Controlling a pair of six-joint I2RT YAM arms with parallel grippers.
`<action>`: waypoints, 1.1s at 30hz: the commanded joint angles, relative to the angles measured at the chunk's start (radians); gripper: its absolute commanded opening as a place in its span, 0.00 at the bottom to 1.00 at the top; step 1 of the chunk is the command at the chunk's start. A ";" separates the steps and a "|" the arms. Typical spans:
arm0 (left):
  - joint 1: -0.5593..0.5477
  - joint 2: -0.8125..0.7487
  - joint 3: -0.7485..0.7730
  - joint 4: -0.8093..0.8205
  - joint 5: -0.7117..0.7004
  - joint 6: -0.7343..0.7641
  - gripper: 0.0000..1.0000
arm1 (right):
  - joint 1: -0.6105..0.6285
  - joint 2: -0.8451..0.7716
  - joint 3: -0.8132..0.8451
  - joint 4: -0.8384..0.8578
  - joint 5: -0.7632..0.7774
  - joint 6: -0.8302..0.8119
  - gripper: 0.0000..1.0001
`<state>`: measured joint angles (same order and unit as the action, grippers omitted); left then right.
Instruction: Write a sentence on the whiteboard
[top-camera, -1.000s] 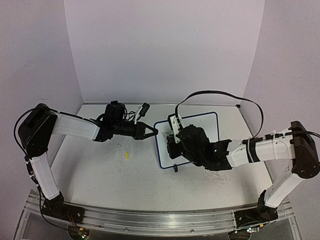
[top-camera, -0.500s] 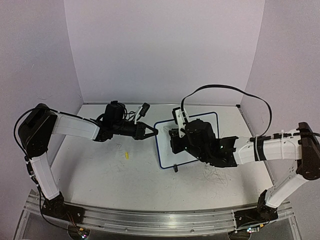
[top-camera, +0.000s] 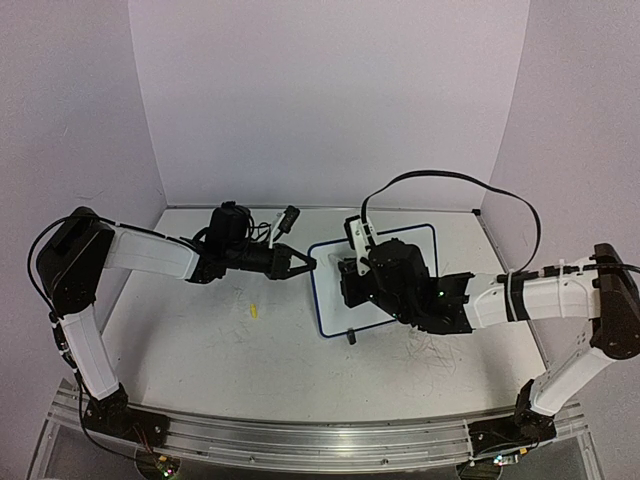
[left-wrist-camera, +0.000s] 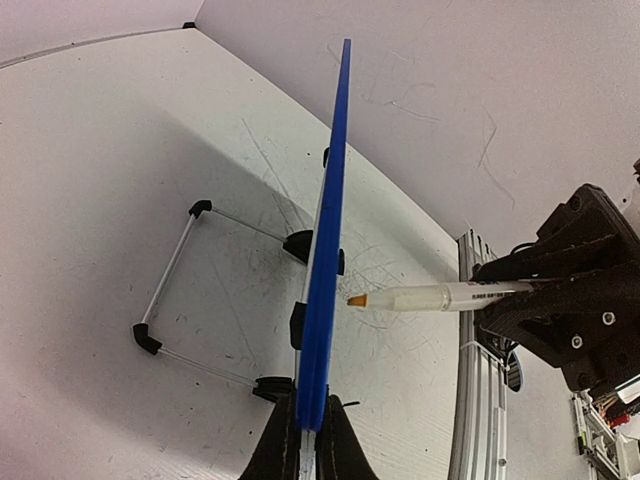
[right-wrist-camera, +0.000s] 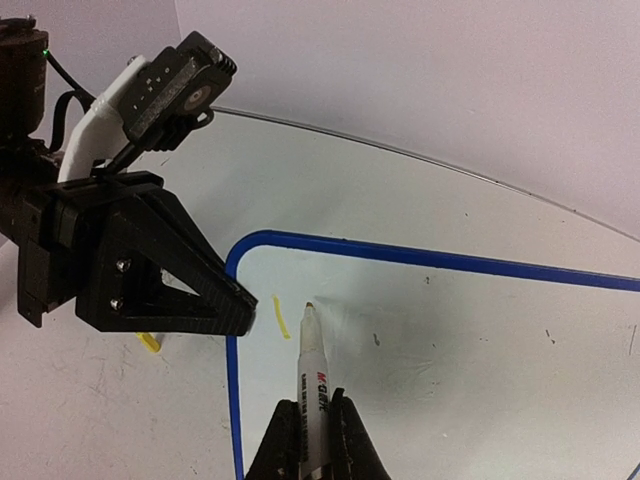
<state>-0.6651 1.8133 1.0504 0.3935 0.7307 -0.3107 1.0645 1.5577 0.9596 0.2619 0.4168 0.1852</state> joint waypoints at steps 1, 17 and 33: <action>-0.014 -0.003 0.002 -0.036 0.024 0.019 0.00 | -0.008 0.017 0.044 0.031 0.009 -0.001 0.00; -0.014 -0.005 0.003 -0.036 0.027 0.019 0.00 | -0.015 0.031 0.047 0.036 0.017 0.000 0.00; -0.014 -0.009 0.006 -0.036 0.028 0.021 0.00 | -0.013 0.019 0.016 0.003 -0.002 0.036 0.00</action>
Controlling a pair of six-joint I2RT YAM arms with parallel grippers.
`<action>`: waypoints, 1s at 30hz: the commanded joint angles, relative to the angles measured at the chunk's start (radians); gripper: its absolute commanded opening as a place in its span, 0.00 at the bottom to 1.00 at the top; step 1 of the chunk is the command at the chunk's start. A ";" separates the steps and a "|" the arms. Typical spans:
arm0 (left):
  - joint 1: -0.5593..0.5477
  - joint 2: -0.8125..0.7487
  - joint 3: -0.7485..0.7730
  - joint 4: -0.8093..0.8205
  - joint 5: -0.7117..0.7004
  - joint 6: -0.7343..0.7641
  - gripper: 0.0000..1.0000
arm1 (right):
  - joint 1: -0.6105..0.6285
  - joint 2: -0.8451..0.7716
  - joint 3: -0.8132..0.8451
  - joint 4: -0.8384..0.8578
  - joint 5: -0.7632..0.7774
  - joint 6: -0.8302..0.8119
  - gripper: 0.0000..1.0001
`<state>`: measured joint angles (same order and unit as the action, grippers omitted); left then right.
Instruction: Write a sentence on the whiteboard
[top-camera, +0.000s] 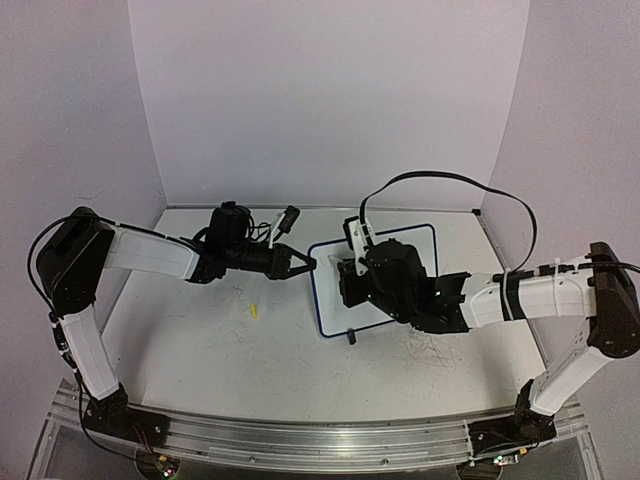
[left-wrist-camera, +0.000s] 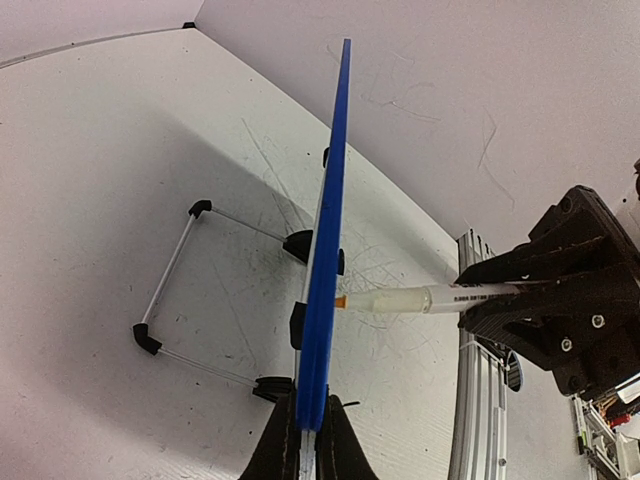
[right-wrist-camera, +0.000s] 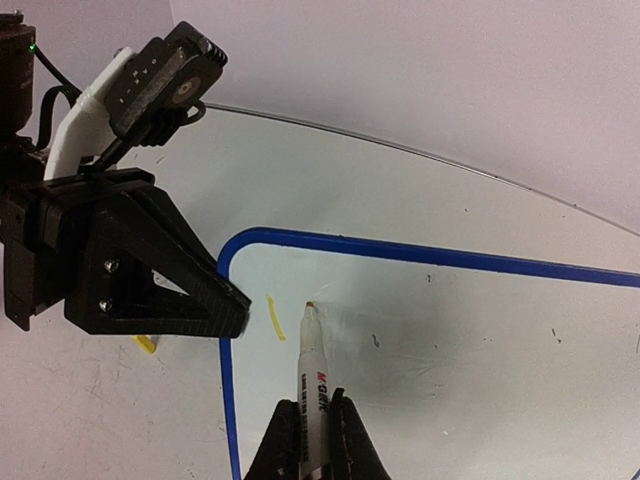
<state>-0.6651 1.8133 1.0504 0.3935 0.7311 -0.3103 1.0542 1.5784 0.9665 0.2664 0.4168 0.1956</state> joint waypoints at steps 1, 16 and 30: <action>-0.014 -0.009 0.007 -0.036 0.028 0.020 0.00 | -0.003 -0.005 0.006 -0.004 -0.005 0.028 0.00; -0.015 -0.012 0.006 -0.036 0.028 0.020 0.00 | 0.009 -0.006 -0.020 -0.022 -0.030 0.063 0.00; -0.015 -0.012 0.005 -0.036 0.028 0.020 0.00 | 0.018 0.018 -0.009 -0.024 -0.039 0.070 0.00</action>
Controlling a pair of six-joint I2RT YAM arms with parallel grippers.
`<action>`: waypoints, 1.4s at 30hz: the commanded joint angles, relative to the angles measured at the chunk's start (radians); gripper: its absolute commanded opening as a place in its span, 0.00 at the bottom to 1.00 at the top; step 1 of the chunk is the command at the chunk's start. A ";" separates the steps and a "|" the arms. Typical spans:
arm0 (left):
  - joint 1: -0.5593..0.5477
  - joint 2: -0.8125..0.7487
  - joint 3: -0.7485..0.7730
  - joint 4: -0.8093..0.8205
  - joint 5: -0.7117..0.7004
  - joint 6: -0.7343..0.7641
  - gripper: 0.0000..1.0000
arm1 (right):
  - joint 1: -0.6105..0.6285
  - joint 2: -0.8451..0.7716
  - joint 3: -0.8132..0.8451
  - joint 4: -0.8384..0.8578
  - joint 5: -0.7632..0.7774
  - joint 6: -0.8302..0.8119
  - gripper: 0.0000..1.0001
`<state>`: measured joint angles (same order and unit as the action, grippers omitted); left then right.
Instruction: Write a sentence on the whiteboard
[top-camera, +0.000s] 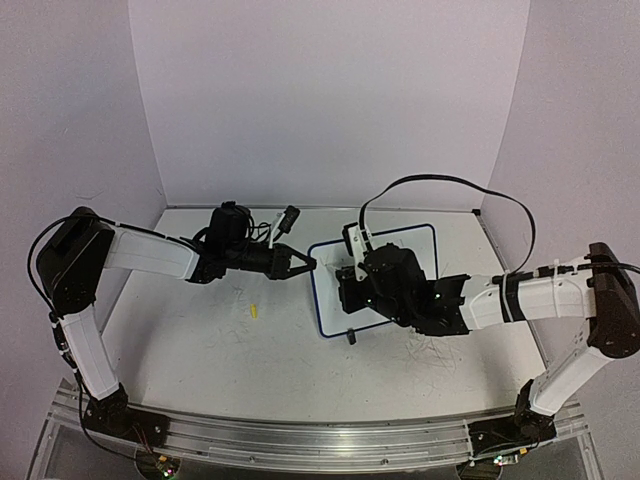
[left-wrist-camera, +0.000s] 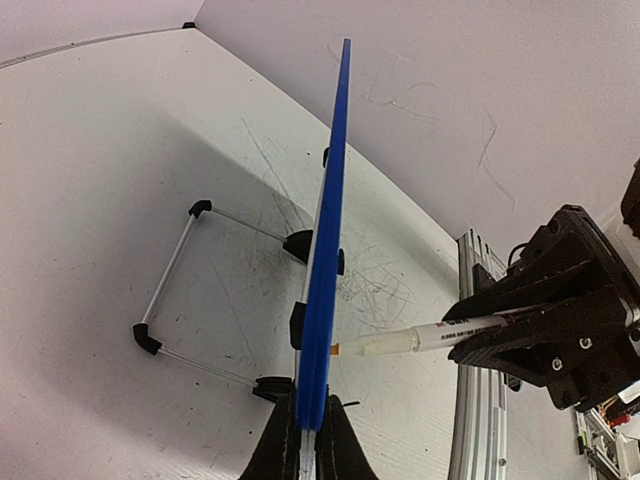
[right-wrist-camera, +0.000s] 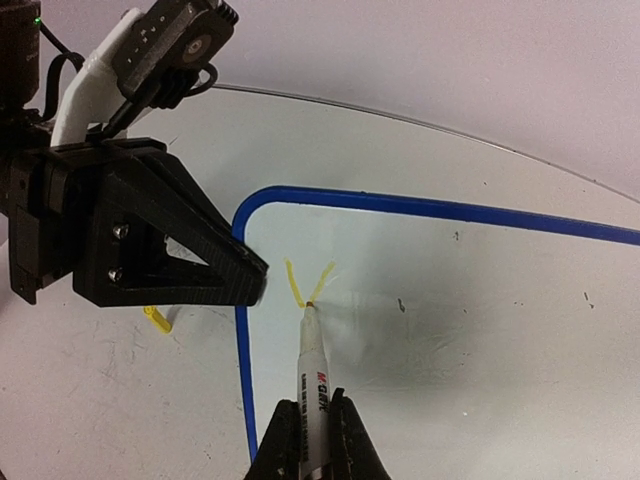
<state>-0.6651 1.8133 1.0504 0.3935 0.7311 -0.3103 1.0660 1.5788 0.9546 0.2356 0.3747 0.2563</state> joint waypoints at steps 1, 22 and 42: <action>-0.015 -0.013 0.006 -0.036 0.028 0.020 0.00 | 0.005 0.018 0.003 0.007 0.007 0.009 0.00; -0.016 -0.013 0.007 -0.036 0.029 0.020 0.00 | 0.010 -0.001 -0.040 -0.016 0.022 0.051 0.00; -0.015 -0.011 0.008 -0.036 0.031 0.021 0.00 | -0.004 -0.086 -0.054 0.034 -0.023 0.040 0.00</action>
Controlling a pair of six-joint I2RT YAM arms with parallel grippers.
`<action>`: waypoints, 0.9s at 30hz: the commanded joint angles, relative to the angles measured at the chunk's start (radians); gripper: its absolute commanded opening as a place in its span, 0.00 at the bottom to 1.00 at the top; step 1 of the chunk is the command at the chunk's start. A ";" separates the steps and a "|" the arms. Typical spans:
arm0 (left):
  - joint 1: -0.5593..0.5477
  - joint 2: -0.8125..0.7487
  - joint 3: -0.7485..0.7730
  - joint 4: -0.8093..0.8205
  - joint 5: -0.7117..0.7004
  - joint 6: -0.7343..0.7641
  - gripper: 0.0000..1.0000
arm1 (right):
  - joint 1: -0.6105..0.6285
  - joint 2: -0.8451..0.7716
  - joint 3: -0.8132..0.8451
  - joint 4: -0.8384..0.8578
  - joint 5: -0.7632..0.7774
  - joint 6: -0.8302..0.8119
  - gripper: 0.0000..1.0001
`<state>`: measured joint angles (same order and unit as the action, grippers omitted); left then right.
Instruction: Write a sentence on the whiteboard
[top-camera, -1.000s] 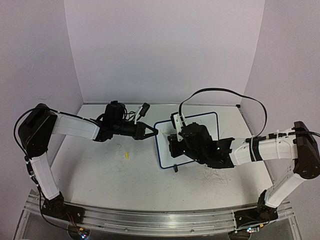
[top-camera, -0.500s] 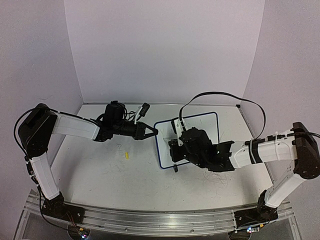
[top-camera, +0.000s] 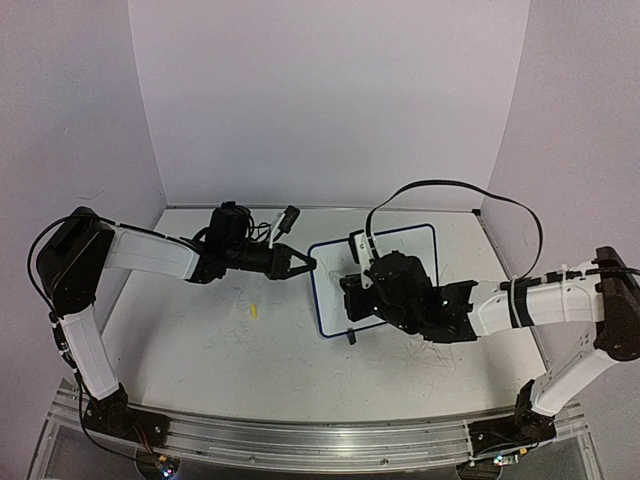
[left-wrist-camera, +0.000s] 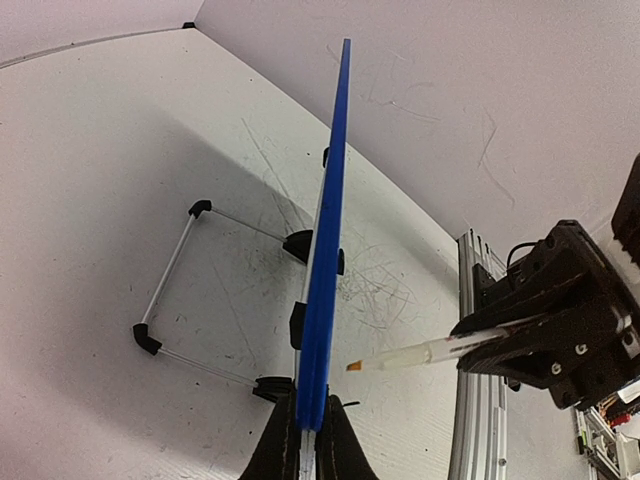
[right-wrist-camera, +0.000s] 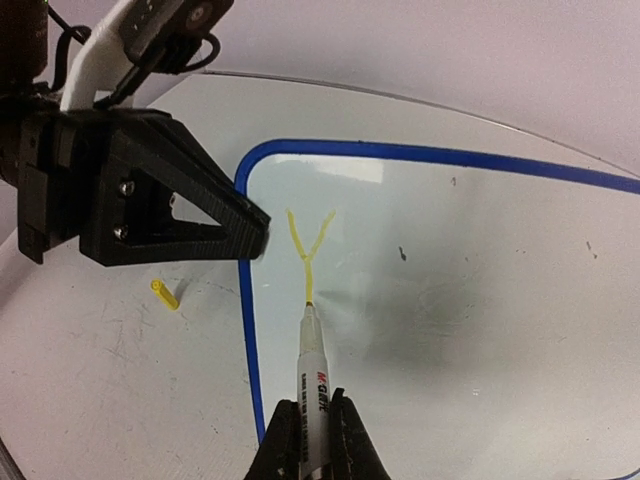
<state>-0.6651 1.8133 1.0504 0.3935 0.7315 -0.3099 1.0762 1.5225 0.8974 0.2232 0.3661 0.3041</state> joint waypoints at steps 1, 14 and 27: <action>-0.015 -0.011 0.008 -0.036 0.031 0.020 0.00 | -0.014 -0.022 0.010 0.047 -0.011 -0.008 0.00; -0.015 -0.014 0.005 -0.036 0.030 0.022 0.00 | -0.016 -0.001 0.021 0.046 0.044 -0.023 0.00; -0.015 -0.012 0.005 -0.037 0.029 0.022 0.00 | -0.017 0.025 0.041 0.045 0.045 -0.039 0.00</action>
<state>-0.6651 1.8133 1.0504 0.3935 0.7325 -0.3097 1.0611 1.5405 0.8978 0.2449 0.3816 0.2773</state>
